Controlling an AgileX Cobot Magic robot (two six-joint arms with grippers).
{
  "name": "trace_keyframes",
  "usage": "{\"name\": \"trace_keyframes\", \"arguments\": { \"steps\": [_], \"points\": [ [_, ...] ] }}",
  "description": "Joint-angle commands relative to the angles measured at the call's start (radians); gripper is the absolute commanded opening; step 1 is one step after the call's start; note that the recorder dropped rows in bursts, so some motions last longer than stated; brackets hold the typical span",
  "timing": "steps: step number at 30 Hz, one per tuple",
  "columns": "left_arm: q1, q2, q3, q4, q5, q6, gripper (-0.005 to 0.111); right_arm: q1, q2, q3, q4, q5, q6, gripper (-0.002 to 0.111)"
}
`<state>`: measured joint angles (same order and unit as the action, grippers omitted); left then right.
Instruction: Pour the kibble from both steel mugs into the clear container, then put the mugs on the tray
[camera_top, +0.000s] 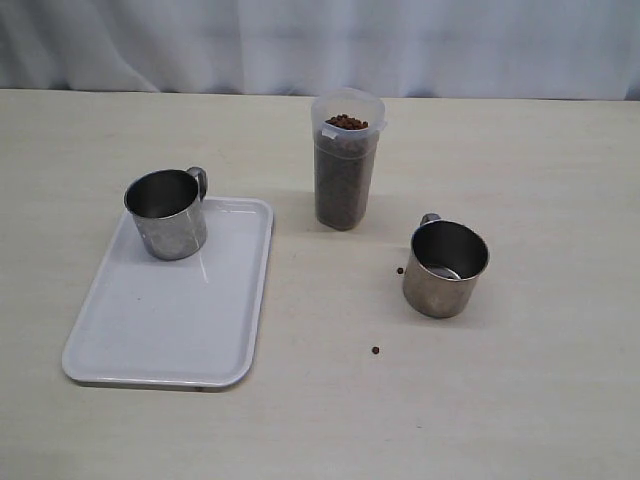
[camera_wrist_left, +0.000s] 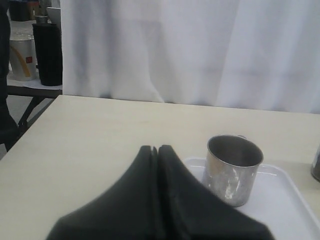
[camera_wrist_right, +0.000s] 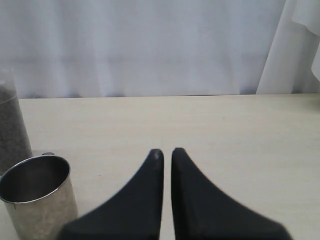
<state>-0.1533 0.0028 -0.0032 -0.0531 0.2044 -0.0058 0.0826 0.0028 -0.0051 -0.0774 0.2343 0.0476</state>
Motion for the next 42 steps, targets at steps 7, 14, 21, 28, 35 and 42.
{"name": "trace_keyframes", "arguments": {
  "steps": [7,14,21,28,35,42],
  "points": [
    [0.001,-0.003,0.003,-0.007,-0.024,-0.008,0.0,0.002,-0.003,0.005,-0.015,-0.007,-0.012,0.004],
    [0.001,-0.003,0.003,-0.007,-0.024,-0.008,0.0,0.002,-0.003,0.005,-0.054,-0.307,-0.108,0.004],
    [0.001,-0.003,0.003,-0.007,-0.024,-0.008,0.0,0.002,-0.003,0.005,-0.022,-0.504,0.02,0.004],
    [0.001,-0.003,0.003,-0.007,-0.024,-0.008,0.0,0.002,0.119,0.005,-0.361,-0.594,0.479,0.004],
    [0.001,-0.003,0.003,0.016,-0.017,-0.008,0.0,0.002,0.57,0.005,-0.814,-0.833,0.713,0.018],
    [0.001,-0.003,0.003,0.016,-0.017,-0.008,0.0,0.002,1.164,-0.075,-0.841,-1.087,0.628,0.11]
  ]
}}
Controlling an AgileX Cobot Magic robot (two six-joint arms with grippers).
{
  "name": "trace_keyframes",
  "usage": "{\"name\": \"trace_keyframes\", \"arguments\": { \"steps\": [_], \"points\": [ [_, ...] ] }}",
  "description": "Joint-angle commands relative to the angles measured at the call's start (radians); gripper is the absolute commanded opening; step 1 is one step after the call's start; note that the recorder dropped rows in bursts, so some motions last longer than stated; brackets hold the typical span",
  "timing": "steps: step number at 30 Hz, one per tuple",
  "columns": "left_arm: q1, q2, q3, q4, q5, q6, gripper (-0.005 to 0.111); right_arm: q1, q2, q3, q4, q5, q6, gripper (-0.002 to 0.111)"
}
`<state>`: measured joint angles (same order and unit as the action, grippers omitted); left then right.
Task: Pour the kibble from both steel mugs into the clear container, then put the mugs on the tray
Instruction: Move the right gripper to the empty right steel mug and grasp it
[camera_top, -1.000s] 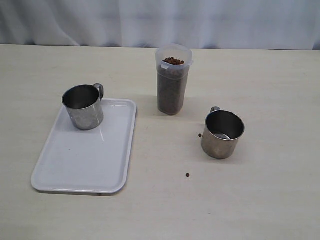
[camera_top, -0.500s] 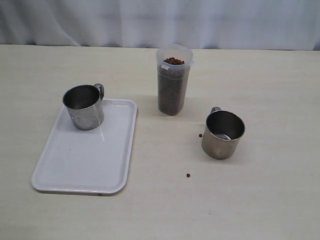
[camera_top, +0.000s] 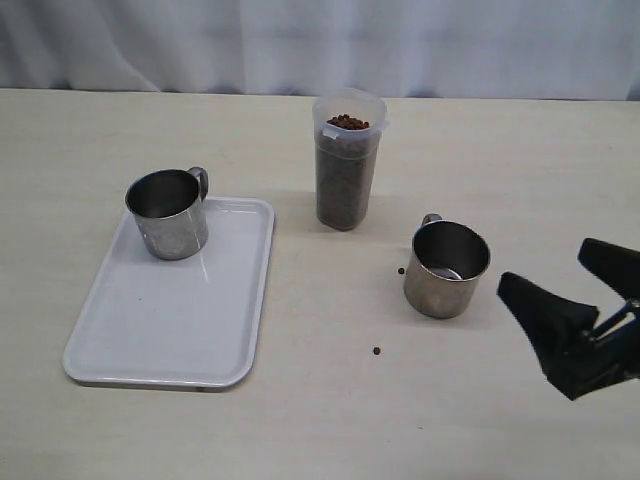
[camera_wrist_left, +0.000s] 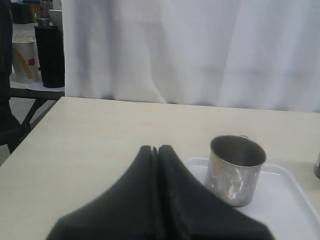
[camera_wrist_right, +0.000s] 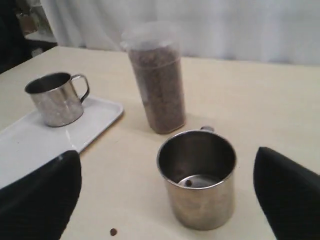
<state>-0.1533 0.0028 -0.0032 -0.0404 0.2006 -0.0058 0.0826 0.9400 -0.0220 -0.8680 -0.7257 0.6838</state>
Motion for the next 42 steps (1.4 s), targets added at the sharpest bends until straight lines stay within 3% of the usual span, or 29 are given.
{"name": "trace_keyframes", "arguments": {
  "steps": [1,7,15,20,21,23,27,31,42],
  "points": [
    [0.001,-0.003,0.003,0.004,-0.014,-0.008,0.0,0.002,0.293,-0.082,-0.085,-0.142,-0.008,0.11],
    [0.001,-0.003,0.003,0.004,-0.014,-0.008,0.0,0.002,0.587,-0.25,-0.138,-0.111,-0.01,0.11],
    [0.001,-0.003,0.003,0.004,-0.014,-0.008,0.0,0.013,0.6,-0.34,-0.146,0.087,0.062,0.11],
    [0.001,-0.003,0.003,0.006,-0.019,-0.008,0.0,0.167,0.6,-0.417,-0.101,0.352,0.065,0.11],
    [0.001,-0.003,0.003,0.006,-0.024,-0.008,0.0,0.233,0.6,-0.46,-0.039,0.491,0.065,0.11],
    [0.001,-0.003,0.003,0.004,-0.022,-0.008,0.0,0.295,0.6,-0.499,0.001,0.544,0.065,0.11],
    [0.001,-0.003,0.003,0.004,-0.02,-0.008,0.0,0.354,0.6,-0.529,0.001,0.544,0.065,0.11],
    [0.001,-0.003,0.003,0.004,-0.02,-0.008,0.0,0.354,0.6,-0.536,0.031,0.61,0.065,0.11],
    [0.001,-0.003,0.003,0.004,-0.02,-0.008,0.0,0.352,0.675,-0.536,0.042,0.549,0.063,0.11]
  ]
}}
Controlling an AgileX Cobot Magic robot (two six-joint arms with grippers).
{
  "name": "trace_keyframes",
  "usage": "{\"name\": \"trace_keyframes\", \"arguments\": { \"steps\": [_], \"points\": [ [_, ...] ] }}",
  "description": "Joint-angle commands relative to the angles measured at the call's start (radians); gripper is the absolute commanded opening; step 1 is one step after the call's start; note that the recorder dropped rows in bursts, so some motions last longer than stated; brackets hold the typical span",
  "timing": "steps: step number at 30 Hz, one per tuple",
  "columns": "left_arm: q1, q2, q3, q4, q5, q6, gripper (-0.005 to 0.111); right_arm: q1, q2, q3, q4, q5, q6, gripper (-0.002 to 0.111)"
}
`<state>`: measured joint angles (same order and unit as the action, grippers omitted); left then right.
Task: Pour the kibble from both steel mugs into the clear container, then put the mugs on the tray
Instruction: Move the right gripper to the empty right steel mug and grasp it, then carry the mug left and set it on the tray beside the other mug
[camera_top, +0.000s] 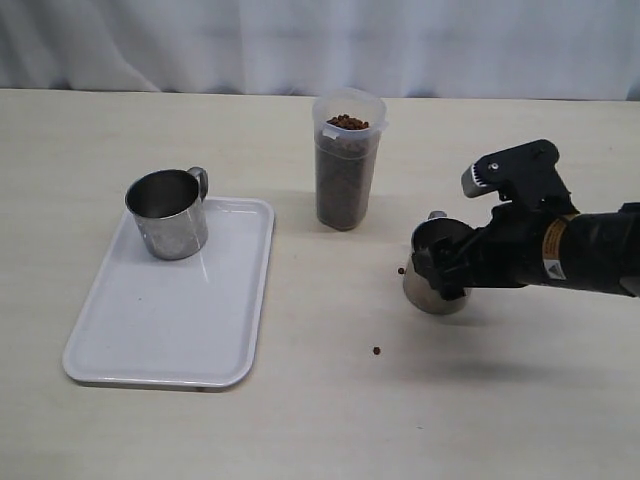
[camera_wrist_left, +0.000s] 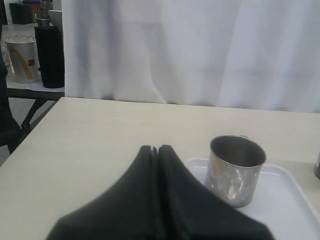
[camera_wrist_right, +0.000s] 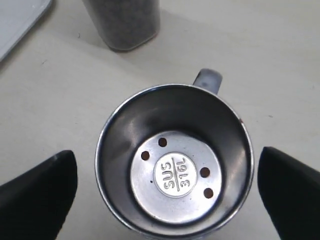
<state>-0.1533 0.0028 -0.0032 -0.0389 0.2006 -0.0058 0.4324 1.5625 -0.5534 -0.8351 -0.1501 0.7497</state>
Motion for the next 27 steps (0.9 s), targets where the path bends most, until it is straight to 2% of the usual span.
{"name": "trace_keyframes", "arguments": {
  "steps": [1,5,7,9,13,17,22,27],
  "points": [
    [0.001,-0.003,0.003,0.002,-0.02,-0.008,0.0,0.003,0.077,-0.011,0.009,-0.04,-0.004,0.11],
    [0.001,-0.003,0.003,0.0,-0.013,-0.008,0.0,0.003,0.108,-0.033,0.009,-0.04,-0.007,0.109],
    [0.001,-0.003,0.003,0.0,-0.013,-0.008,0.0,0.003,0.122,-0.04,0.009,-0.035,-0.011,0.102],
    [0.001,-0.003,0.003,0.0,-0.013,-0.008,0.0,0.003,0.127,-0.04,0.009,-0.033,-0.014,0.078],
    [0.001,-0.003,0.003,0.0,-0.013,-0.008,0.0,0.003,0.113,-0.04,0.011,-0.001,0.043,0.004],
    [0.001,-0.003,0.003,0.0,-0.013,-0.008,0.0,0.026,0.049,-0.04,0.005,0.004,0.048,0.004],
    [0.001,-0.003,0.003,0.0,-0.013,-0.008,0.0,0.224,-0.109,-0.049,0.009,0.021,0.029,0.004],
    [0.001,-0.003,0.003,0.0,-0.013,-0.008,0.0,0.404,-0.054,-0.139,0.015,-0.048,0.032,0.004]
  ]
}}
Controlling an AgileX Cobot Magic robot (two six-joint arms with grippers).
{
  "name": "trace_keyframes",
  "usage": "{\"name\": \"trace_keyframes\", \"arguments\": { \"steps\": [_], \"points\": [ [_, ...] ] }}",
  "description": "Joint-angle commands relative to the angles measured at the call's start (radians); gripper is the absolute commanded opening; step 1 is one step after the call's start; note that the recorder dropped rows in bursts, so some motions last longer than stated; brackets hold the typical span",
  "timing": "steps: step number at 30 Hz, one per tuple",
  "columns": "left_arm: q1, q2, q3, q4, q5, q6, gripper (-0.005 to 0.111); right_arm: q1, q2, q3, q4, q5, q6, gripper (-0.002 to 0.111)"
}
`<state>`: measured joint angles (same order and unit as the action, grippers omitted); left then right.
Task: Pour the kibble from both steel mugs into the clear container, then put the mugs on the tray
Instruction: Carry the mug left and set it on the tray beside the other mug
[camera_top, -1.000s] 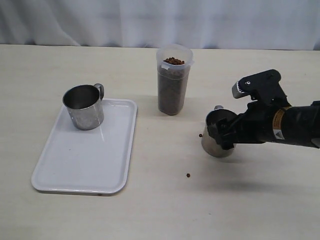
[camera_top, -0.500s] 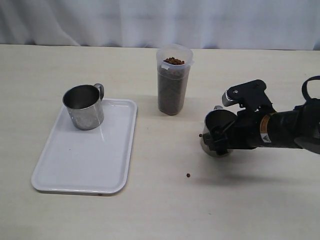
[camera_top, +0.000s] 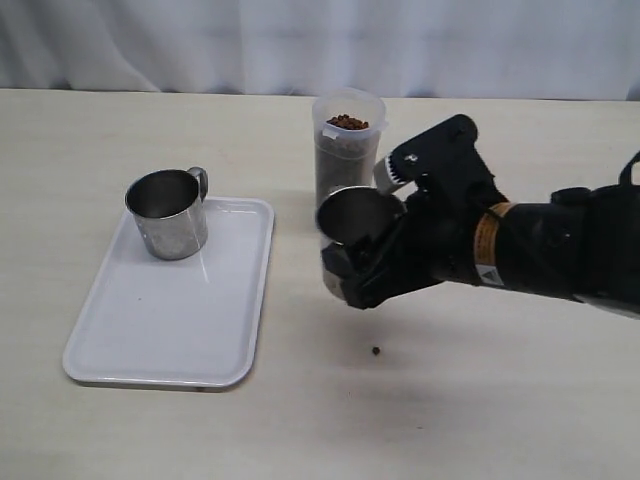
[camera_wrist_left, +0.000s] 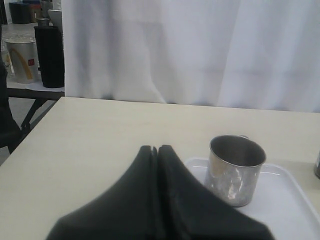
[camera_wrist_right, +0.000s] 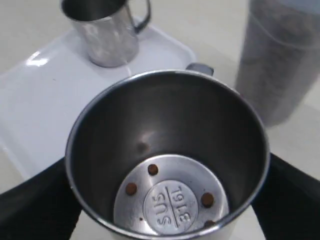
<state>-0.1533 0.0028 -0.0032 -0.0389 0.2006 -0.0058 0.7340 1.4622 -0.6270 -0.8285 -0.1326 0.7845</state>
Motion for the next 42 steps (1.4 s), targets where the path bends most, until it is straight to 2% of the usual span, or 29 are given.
{"name": "trace_keyframes", "arguments": {
  "steps": [1,4,10,18,21,22,27,29,31,35,39,42],
  "points": [
    [0.001,-0.003,0.003,0.0,-0.013,-0.008,0.0,0.121,0.07,-0.088,0.008,-0.088,-0.003,0.004],
    [0.001,-0.003,0.003,0.004,-0.024,-0.008,0.0,0.183,0.225,-0.214,0.008,-0.137,-0.009,0.004],
    [0.001,-0.003,0.003,0.002,-0.02,-0.008,0.0,0.191,0.487,-0.375,0.008,-0.238,-0.036,0.004],
    [0.001,-0.003,0.003,0.002,-0.02,-0.008,0.0,0.191,0.595,-0.388,-0.017,-0.285,-0.047,0.006],
    [0.001,-0.003,0.003,0.002,-0.02,-0.008,0.0,0.191,0.595,-0.388,-0.103,-0.29,-0.001,0.02],
    [0.001,-0.003,0.003,0.002,-0.02,-0.008,0.0,0.191,0.595,-0.388,-0.125,-0.292,0.028,0.027],
    [0.001,-0.003,0.003,0.002,-0.02,-0.008,0.0,0.191,0.59,-0.388,-0.175,-0.29,0.076,0.078],
    [0.001,-0.003,0.003,0.002,-0.02,-0.008,0.0,0.191,0.574,-0.388,-0.175,-0.288,0.075,0.092],
    [0.001,-0.003,0.003,0.002,-0.02,-0.008,0.0,0.189,0.544,-0.388,-0.175,-0.274,0.075,0.097],
    [0.001,-0.003,0.003,0.001,-0.015,-0.008,0.0,0.189,0.461,-0.388,-0.186,-0.235,0.123,0.098],
    [0.001,-0.003,0.003,0.001,-0.015,-0.008,0.0,0.189,0.368,-0.38,-0.281,-0.229,0.217,0.098],
    [0.001,-0.003,0.003,0.001,-0.015,-0.008,0.0,0.189,0.271,-0.361,-0.431,-0.228,0.374,0.097]
  ]
}}
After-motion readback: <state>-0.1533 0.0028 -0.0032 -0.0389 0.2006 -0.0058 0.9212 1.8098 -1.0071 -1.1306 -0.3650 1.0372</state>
